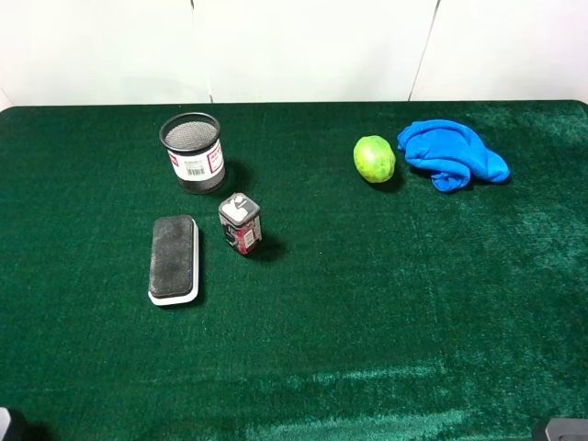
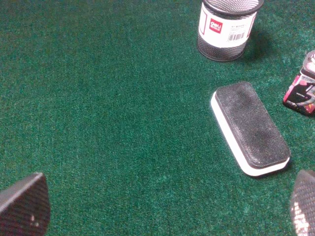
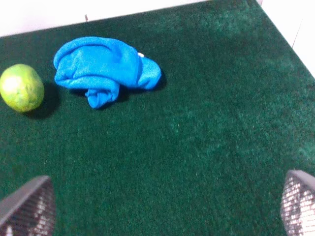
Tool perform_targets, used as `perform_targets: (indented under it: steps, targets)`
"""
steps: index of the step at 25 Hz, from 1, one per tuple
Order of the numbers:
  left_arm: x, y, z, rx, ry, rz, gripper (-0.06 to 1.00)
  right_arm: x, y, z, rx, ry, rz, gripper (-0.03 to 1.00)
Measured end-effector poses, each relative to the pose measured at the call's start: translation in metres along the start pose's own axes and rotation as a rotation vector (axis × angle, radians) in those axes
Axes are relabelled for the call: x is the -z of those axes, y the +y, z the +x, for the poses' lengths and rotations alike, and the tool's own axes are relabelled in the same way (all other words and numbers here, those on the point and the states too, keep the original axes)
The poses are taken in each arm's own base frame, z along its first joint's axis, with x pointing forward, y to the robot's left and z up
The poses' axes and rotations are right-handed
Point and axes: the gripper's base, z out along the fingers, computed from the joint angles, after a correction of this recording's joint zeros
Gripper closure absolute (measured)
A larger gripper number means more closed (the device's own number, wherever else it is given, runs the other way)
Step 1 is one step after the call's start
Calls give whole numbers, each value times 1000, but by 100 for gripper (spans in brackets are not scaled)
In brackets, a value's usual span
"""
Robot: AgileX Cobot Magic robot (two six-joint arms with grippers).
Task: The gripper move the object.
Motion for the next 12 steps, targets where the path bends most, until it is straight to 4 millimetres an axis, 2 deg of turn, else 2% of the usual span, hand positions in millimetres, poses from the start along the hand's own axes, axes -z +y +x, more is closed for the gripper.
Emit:
perform_targets:
  steps: [12]
  targets:
    - [0, 0, 0, 0, 0, 0, -5, -8, 0, 2, 7, -15, 4, 27]
